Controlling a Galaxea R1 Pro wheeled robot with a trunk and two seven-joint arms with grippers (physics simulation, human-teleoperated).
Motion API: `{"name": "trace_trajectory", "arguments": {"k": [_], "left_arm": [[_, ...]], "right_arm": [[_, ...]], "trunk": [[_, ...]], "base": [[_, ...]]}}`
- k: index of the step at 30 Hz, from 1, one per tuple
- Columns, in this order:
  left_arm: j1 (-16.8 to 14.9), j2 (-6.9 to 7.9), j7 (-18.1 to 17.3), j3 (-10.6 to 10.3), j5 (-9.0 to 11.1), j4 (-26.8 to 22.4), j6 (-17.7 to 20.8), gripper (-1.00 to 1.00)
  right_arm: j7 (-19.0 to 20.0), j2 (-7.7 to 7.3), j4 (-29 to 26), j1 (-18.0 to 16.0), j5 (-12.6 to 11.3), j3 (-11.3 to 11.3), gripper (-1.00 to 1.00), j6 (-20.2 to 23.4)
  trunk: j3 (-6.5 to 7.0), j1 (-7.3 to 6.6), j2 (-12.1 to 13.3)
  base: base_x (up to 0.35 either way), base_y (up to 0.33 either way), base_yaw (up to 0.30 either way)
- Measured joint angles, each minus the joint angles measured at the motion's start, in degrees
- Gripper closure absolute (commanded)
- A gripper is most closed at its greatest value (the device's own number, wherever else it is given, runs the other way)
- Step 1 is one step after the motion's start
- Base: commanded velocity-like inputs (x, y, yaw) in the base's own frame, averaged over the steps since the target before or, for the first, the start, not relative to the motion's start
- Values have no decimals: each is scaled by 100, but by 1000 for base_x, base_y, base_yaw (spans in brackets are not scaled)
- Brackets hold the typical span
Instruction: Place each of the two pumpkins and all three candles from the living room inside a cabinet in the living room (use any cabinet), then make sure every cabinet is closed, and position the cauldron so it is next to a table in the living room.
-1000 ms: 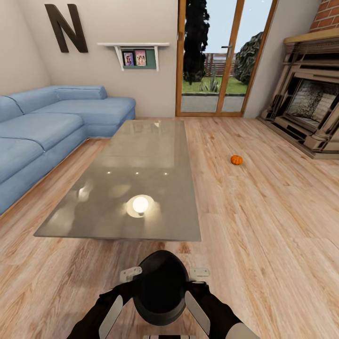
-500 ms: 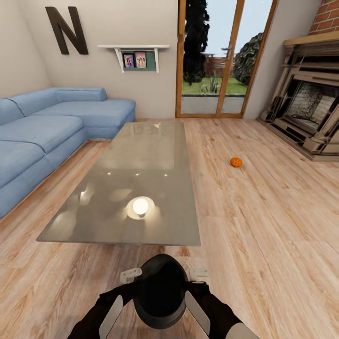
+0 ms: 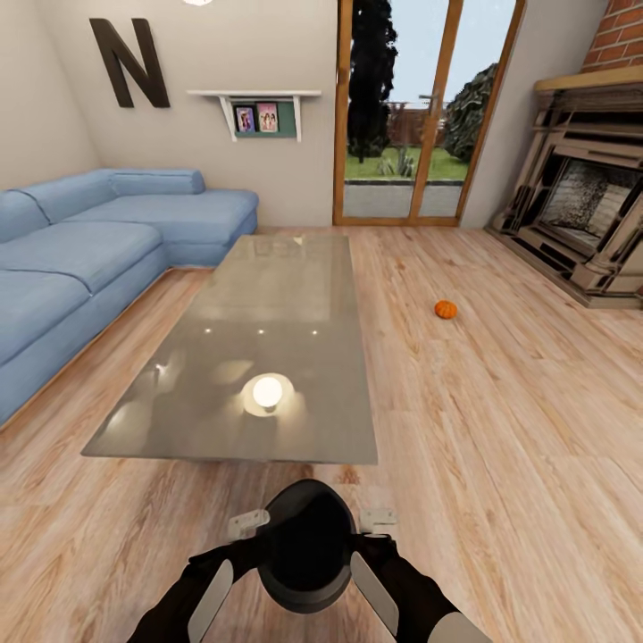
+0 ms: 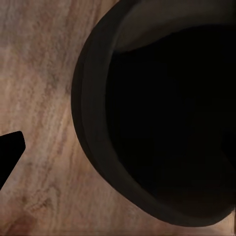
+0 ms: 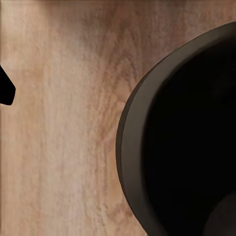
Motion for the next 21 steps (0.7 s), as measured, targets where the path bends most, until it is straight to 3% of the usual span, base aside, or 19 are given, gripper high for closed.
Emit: {"name": "trace_trajectory", "arguments": {"k": [21], "left_arm": [[-1, -24, 9, 0, -6, 0, 11, -100]], "right_arm": [[0, 0, 0, 0, -5, -9, -100, 7]], "trunk": [[377, -461, 842]], "base": [[-62, 0, 0]]}}
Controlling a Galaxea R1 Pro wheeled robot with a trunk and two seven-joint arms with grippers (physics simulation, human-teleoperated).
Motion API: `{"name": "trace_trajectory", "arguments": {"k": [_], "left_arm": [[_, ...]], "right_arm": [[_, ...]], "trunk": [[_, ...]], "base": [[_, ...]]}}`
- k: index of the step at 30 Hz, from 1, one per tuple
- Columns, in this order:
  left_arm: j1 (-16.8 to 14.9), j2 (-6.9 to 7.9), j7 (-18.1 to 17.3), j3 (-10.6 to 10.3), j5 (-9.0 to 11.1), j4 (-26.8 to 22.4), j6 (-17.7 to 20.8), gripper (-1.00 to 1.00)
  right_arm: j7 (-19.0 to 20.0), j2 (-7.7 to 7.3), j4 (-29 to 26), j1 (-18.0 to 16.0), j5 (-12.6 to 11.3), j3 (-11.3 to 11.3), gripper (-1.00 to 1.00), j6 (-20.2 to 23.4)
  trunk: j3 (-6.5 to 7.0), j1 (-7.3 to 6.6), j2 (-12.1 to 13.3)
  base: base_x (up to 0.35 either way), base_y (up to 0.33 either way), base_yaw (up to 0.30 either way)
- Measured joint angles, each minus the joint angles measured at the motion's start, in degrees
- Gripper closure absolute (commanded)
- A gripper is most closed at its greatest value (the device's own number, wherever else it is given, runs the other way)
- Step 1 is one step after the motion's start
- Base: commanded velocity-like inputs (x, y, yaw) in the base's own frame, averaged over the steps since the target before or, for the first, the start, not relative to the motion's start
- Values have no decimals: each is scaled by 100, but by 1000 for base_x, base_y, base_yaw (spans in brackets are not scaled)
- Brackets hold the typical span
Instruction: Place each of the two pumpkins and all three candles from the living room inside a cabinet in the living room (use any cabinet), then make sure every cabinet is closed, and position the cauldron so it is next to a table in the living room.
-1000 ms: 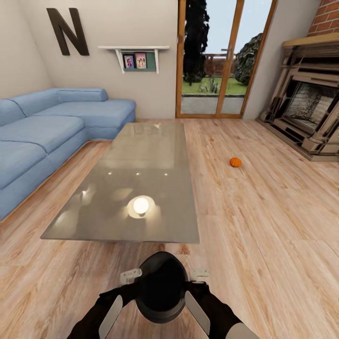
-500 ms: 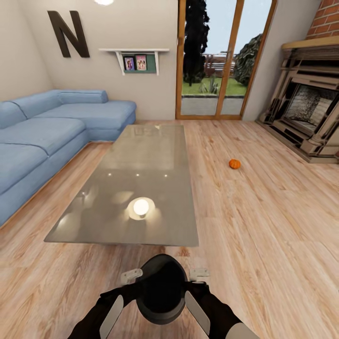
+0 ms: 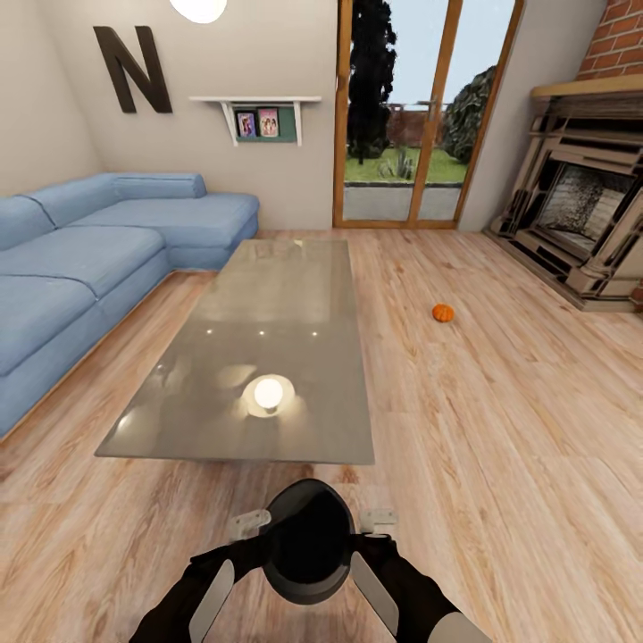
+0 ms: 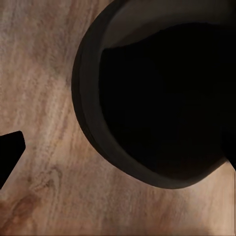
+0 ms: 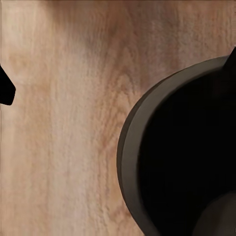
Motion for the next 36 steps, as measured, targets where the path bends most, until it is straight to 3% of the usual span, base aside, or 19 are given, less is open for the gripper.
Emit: {"name": "trace_trajectory", "arguments": {"k": [16, 26, 36], "left_arm": [[-6, 39, -1, 0, 0, -33, 132, -100], [211, 8, -7, -1, 14, 196, 390, -100], [229, 5, -10, -5, 14, 516, 413, -100]], "right_arm": [[0, 0, -1, 0, -21, -8, -100, -7], [-77, 0, 290, 294, 53, 15, -100, 108], [-92, 0, 613, 618, 48, 30, -100, -216]], "trunk": [[287, -348, 642], [305, -373, 682], [484, -592, 1082]], "base": [[-296, 0, 0], [0, 0, 0], [0, 0, 0]]}}
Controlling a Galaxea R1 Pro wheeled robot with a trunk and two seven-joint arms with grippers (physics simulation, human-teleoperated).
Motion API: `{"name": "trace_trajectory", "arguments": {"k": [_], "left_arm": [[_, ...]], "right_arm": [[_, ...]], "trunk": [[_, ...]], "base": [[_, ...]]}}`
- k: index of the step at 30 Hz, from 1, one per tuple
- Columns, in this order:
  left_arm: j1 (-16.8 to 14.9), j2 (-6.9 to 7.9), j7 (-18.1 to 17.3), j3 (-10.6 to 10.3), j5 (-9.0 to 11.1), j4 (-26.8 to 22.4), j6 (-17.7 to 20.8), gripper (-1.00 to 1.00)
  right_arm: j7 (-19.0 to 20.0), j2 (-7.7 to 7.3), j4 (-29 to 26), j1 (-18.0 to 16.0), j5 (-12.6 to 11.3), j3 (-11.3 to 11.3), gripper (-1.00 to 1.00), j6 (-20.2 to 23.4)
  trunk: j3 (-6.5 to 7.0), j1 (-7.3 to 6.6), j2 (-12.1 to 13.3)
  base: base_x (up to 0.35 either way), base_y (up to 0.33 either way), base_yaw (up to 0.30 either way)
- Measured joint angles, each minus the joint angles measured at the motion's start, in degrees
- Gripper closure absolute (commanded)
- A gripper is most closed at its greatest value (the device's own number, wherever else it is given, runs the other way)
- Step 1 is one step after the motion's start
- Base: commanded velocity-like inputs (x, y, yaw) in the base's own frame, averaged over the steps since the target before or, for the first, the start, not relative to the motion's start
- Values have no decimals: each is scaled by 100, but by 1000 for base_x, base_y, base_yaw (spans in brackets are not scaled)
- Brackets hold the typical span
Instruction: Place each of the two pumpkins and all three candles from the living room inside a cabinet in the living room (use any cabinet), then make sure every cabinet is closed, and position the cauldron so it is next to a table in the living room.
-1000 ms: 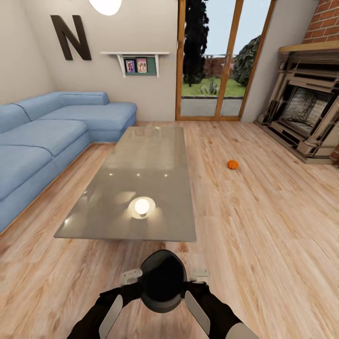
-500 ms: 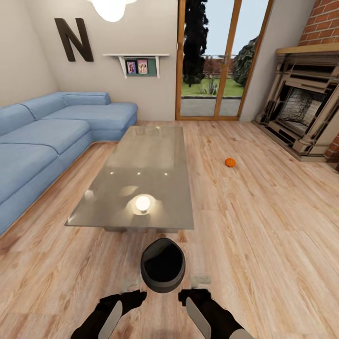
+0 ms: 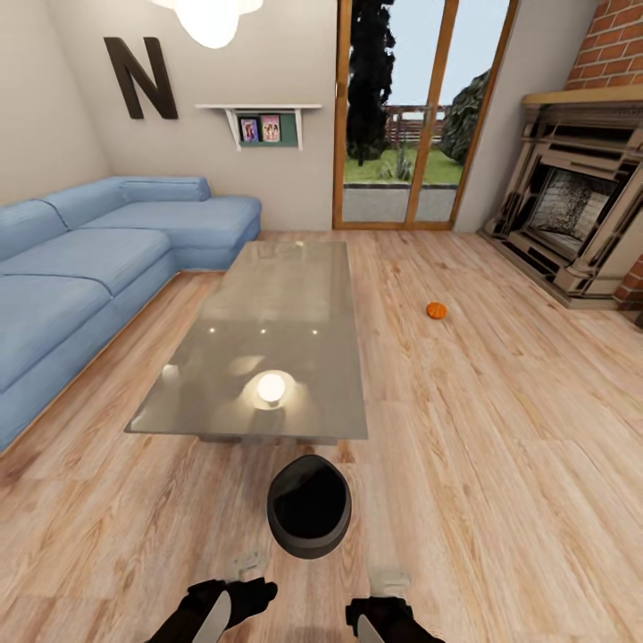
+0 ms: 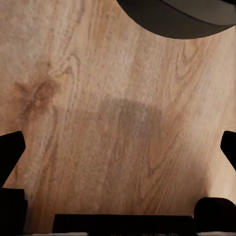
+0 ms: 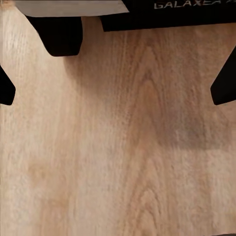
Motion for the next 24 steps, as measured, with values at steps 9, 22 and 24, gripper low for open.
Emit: {"name": "trace_trajectory", "arguments": {"k": [9, 22, 24], "left_arm": [[0, 0, -10, 18, 19, 202, 31, -100], [0, -8, 1, -6, 13, 228, 27, -100], [0, -10, 7, -6, 13, 234, 24, -100]], "right_arm": [[6, 0, 670, 138, -33, -15, -100, -116], [5, 0, 678, 171, -33, -5, -100, -566], [11, 0, 678, 172, -28, -5, -100, -605]], "trunk": [[162, -198, 361], [395, -483, 882], [431, -527, 963]], "base": [[0, 0, 0], [0, 0, 0], [0, 0, 0]]}}
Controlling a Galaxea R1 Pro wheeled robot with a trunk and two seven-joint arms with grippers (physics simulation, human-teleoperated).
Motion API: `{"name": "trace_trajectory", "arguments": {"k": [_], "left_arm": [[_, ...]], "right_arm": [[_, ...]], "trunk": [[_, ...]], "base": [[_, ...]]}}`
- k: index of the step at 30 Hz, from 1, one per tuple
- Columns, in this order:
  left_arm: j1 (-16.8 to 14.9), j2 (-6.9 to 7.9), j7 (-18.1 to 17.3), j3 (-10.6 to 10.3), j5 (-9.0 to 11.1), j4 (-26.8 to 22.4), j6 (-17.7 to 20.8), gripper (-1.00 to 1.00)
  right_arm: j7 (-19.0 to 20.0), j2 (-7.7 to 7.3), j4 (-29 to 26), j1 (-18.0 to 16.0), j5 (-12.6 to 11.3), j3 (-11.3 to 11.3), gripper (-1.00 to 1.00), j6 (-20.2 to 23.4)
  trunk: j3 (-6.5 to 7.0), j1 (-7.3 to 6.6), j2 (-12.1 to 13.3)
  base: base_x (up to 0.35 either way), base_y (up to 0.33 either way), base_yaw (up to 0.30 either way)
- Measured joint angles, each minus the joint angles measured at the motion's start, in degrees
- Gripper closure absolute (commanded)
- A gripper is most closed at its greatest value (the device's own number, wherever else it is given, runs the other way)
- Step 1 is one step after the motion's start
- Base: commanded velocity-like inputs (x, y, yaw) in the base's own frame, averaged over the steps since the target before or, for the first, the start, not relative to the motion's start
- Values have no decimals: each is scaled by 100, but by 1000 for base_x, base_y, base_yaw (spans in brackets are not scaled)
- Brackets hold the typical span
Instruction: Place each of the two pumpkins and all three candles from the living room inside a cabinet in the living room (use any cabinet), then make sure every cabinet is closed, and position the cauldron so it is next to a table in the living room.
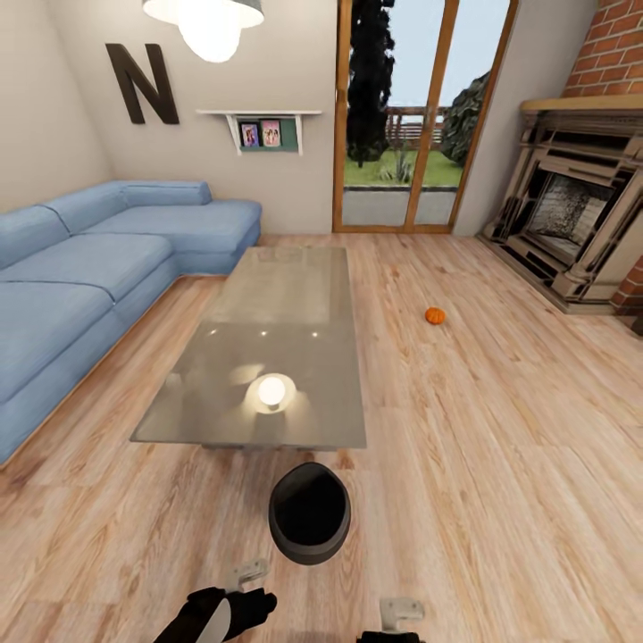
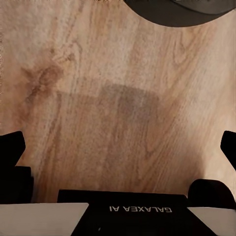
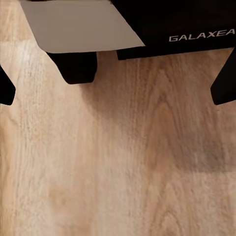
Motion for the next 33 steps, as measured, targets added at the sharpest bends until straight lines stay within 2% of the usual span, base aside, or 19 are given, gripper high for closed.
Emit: {"name": "trace_trajectory", "arguments": {"k": [9, 11, 13, 16, 19, 22, 26, 33], "left_arm": [[0, -10, 11, 13, -40, 381, -97, -100], [0, -5, 18, 10, -48, 411, -253, -100], [0, 3, 90, 11, -59, 520, -571, -100], [7, 21, 474, 20, -70, 945, -1142, -100], [9, 67, 1010, 16, -51, 1605, -2255, -100], [11, 194, 1160, 6, -70, 2038, -2807, -100], [11, 201, 1178, -49, -79, 2140, -2907, -100], [11, 221, 1165, -65, -76, 2270, -2927, -100]], "right_arm": [[10, 0, 71, -8, 29, 12, -100, -798], [16, 0, 142, -8, 33, 15, -100, -1029], [18, -9, 274, -8, 74, -3, -100, -1243], [19, -61, 439, -8, 92, 7, -100, -1465], [10, -154, 498, -8, 100, 4, -100, -1580], [7, -173, 523, -8, 103, 11, -100, -1633], [-2, -186, 664, -1, 97, 15, -100, -2320], [-3, -175, 716, 1, 95, 15, -100, -2532]], "trunk": [[162, -198, 361], [197, -242, 441], [233, -286, 521], [287, -351, 642], [341, -417, 762], [394, -483, 882], [466, -571, 1043], [592, -725, 1323]], "base": [[0, 0, 0], [0, 0, 0], [0, 0, 0], [0, 0, 0], [0, 0, 0], [0, 0, 0], [0, 0, 0], [0, 0, 0]]}}
